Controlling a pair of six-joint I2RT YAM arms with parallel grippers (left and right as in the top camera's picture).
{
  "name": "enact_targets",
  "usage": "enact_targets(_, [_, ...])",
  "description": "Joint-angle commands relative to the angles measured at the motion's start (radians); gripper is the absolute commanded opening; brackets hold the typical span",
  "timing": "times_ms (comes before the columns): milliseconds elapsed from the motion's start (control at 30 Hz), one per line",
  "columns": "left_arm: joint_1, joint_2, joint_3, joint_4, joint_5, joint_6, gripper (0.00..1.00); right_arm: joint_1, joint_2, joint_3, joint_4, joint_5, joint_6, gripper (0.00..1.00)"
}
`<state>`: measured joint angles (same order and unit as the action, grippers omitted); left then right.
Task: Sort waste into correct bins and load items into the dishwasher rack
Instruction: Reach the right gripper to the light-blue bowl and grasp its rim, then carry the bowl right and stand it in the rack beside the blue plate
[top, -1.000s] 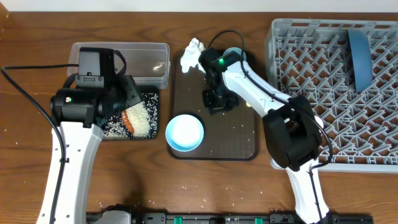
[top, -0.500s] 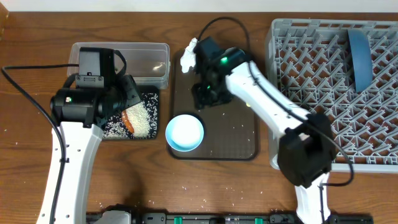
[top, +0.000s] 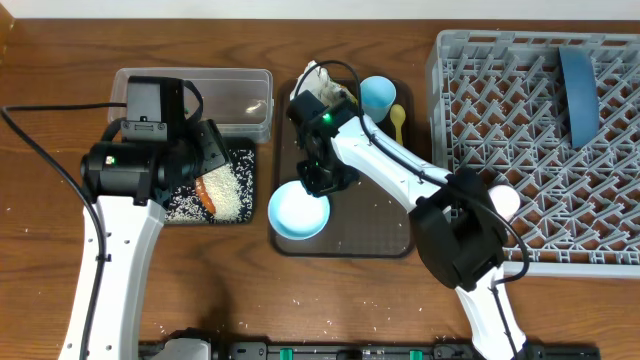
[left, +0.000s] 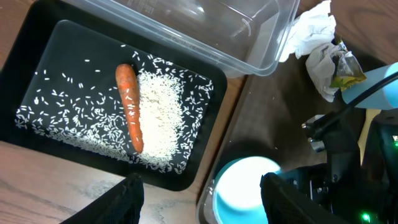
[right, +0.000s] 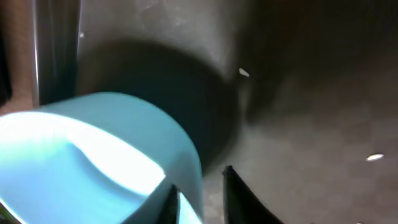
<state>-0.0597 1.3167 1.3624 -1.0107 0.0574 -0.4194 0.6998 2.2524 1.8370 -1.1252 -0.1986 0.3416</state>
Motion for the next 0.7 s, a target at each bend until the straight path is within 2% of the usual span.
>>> enact_targets(0, [0.004,0.004,-0.015,-0.002,-0.018,0.003,0.63,-0.001,0.008,-0.002,0.000,0.030,0.003,0.04])
enact_targets(33, [0.005,0.004,-0.015,-0.003,-0.018,0.003,0.63,0.001,0.008,-0.006,0.001,0.036,0.002,0.01])
enact_targets(367, [0.004,0.004,-0.015,-0.002,-0.018,0.003,0.64,-0.047,-0.039,-0.011,0.002,0.066,0.002,0.01])
enact_targets(600, [0.004,0.004,-0.015,-0.002,-0.018,0.003,0.80,-0.196,-0.322,0.043,-0.049,0.222,0.002,0.01])
enact_targets(667, [0.004,0.004,-0.015,-0.002,-0.018,0.003,0.82,-0.249,-0.423,0.043,-0.051,0.291,0.002,0.01])
